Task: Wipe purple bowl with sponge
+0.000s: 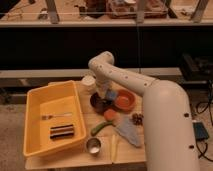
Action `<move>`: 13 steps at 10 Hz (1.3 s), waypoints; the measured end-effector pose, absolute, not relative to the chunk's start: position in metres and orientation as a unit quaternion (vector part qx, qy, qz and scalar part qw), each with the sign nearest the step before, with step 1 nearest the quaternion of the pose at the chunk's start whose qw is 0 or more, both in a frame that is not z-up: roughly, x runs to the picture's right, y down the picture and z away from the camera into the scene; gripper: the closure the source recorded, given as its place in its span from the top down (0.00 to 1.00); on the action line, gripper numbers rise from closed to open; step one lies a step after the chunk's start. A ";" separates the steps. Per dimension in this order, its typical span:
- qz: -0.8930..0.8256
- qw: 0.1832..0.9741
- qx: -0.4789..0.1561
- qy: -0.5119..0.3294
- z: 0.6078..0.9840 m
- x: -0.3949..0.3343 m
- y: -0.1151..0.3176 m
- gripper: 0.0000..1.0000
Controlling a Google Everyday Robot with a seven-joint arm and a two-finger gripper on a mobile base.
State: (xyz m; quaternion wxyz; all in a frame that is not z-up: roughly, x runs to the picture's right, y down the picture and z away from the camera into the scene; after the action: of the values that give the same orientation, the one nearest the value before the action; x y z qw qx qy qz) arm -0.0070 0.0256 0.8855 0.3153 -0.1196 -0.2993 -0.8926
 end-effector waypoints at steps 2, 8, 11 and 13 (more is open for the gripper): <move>-0.896 0.302 -0.108 -0.307 0.886 -0.043 0.025 0.00; -0.907 0.268 -0.076 -0.315 0.848 -0.069 0.048 0.00; -0.908 0.256 -0.077 -0.322 0.836 -0.062 0.069 0.00; -0.906 0.258 -0.086 -0.324 0.838 -0.045 0.075 0.00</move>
State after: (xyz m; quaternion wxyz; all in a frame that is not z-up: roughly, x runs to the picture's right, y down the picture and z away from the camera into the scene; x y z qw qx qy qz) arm -0.0454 0.0750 0.8376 0.2578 -0.0856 -0.3236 -0.9064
